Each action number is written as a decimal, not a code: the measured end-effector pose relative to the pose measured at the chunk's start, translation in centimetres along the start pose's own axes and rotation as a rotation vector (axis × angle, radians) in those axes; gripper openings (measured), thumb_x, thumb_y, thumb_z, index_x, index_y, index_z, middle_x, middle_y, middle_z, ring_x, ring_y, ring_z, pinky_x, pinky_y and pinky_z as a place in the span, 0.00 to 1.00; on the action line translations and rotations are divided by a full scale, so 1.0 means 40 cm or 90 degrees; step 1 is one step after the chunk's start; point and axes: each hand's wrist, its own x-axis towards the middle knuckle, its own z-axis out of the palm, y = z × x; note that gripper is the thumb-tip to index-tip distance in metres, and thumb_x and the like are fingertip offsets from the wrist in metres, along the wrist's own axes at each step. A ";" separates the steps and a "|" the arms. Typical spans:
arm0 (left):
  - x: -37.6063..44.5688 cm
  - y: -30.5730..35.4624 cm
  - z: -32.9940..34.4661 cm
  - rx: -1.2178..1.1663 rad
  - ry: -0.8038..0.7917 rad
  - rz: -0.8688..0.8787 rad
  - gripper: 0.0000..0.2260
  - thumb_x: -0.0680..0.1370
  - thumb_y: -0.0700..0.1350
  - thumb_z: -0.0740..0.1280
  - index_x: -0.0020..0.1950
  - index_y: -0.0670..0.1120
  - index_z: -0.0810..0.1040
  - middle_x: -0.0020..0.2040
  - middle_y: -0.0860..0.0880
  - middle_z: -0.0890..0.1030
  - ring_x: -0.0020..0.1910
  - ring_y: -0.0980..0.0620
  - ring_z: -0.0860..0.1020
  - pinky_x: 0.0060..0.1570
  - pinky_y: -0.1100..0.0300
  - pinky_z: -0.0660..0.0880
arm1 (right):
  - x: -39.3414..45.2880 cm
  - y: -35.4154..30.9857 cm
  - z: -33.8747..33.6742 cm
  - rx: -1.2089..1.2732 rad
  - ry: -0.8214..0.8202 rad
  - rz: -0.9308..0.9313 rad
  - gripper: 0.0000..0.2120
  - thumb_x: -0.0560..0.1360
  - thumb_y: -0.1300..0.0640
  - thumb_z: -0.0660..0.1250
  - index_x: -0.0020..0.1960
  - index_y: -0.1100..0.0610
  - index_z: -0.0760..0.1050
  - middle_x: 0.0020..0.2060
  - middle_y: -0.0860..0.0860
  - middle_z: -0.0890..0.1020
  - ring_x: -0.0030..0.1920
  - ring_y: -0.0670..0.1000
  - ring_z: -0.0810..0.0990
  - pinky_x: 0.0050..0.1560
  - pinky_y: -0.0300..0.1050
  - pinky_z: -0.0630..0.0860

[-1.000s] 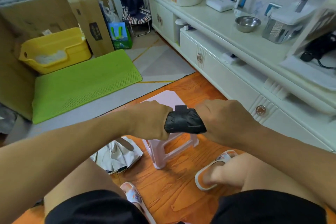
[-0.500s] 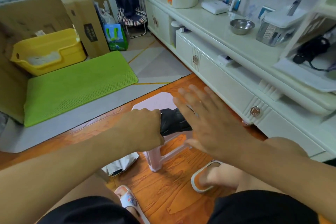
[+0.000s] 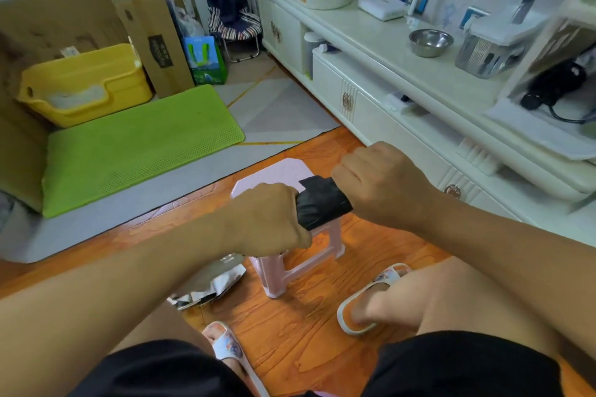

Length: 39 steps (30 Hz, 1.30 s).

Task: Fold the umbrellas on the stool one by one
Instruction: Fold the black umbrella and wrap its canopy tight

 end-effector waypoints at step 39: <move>-0.064 -0.186 0.109 -0.087 0.061 0.100 0.27 0.72 0.74 0.59 0.65 0.62 0.72 0.45 0.60 0.82 0.41 0.60 0.79 0.40 0.61 0.75 | -0.047 -0.061 -0.092 0.628 -0.229 0.502 0.08 0.73 0.50 0.76 0.49 0.42 0.80 0.63 0.40 0.74 0.67 0.41 0.70 0.64 0.41 0.68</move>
